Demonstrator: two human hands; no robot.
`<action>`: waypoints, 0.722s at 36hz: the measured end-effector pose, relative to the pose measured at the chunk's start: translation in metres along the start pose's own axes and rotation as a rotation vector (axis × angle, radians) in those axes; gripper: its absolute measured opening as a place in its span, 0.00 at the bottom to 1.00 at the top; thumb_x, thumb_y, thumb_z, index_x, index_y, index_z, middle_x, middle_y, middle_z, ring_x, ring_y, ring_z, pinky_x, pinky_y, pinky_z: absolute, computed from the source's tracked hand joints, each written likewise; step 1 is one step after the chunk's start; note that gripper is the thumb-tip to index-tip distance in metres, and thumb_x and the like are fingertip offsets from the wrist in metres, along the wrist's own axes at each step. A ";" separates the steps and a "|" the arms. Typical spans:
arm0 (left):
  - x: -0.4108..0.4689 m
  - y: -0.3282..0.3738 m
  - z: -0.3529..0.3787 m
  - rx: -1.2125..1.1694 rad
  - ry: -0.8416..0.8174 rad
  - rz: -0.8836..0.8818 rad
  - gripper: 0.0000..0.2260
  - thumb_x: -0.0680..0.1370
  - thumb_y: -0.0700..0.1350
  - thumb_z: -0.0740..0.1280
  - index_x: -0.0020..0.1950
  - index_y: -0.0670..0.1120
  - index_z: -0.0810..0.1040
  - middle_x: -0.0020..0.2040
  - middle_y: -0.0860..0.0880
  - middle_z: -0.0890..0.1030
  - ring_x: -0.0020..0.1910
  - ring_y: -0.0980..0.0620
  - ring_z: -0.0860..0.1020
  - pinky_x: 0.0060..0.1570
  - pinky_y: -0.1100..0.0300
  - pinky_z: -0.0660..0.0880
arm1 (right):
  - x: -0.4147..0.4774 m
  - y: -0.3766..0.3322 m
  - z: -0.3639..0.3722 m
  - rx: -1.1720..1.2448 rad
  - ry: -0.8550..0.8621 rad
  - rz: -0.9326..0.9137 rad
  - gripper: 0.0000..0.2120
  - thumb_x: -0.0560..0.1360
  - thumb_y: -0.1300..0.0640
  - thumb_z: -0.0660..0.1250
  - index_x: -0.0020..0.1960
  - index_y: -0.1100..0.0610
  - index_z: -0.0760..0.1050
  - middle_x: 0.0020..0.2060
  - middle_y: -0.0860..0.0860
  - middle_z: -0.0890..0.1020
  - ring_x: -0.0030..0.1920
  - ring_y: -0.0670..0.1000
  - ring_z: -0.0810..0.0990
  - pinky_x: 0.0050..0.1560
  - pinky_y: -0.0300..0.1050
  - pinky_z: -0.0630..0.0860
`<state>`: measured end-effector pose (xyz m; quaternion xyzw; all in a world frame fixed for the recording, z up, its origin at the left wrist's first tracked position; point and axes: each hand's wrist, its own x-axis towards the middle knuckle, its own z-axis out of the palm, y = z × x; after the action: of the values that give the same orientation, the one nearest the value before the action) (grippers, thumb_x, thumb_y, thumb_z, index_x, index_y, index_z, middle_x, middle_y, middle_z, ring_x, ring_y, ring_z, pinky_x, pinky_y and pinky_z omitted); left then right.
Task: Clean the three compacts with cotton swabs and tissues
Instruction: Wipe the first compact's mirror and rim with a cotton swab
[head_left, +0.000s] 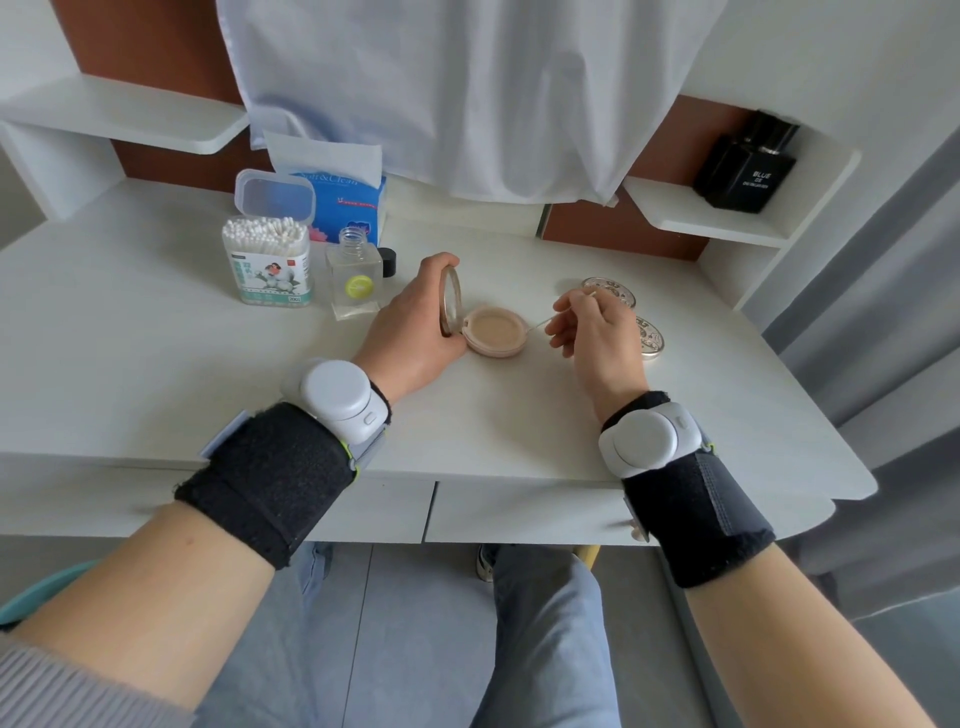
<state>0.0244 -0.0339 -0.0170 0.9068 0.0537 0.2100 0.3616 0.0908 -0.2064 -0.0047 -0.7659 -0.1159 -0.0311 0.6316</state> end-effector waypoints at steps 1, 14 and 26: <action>0.000 0.000 0.000 -0.004 0.005 0.004 0.32 0.72 0.38 0.70 0.72 0.48 0.60 0.46 0.50 0.71 0.45 0.47 0.72 0.48 0.54 0.71 | 0.000 -0.001 0.000 0.011 -0.012 -0.015 0.13 0.78 0.62 0.56 0.38 0.56 0.73 0.31 0.53 0.79 0.31 0.50 0.75 0.33 0.42 0.69; 0.000 -0.003 0.004 -0.065 0.045 -0.009 0.31 0.70 0.44 0.73 0.68 0.47 0.61 0.61 0.46 0.72 0.51 0.45 0.76 0.54 0.56 0.71 | -0.003 0.008 0.007 -0.283 -0.178 -0.246 0.10 0.79 0.60 0.59 0.51 0.50 0.77 0.42 0.42 0.82 0.47 0.45 0.81 0.53 0.41 0.75; -0.003 0.000 0.001 -0.147 0.013 -0.006 0.25 0.75 0.50 0.69 0.66 0.44 0.62 0.59 0.46 0.73 0.49 0.44 0.78 0.55 0.51 0.73 | 0.000 0.008 0.006 -0.500 -0.090 -0.252 0.16 0.74 0.56 0.69 0.61 0.55 0.77 0.54 0.47 0.82 0.53 0.47 0.80 0.56 0.44 0.75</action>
<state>0.0226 -0.0350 -0.0187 0.8762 0.0433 0.2179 0.4276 0.0916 -0.2016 -0.0136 -0.8782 -0.2267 -0.1030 0.4083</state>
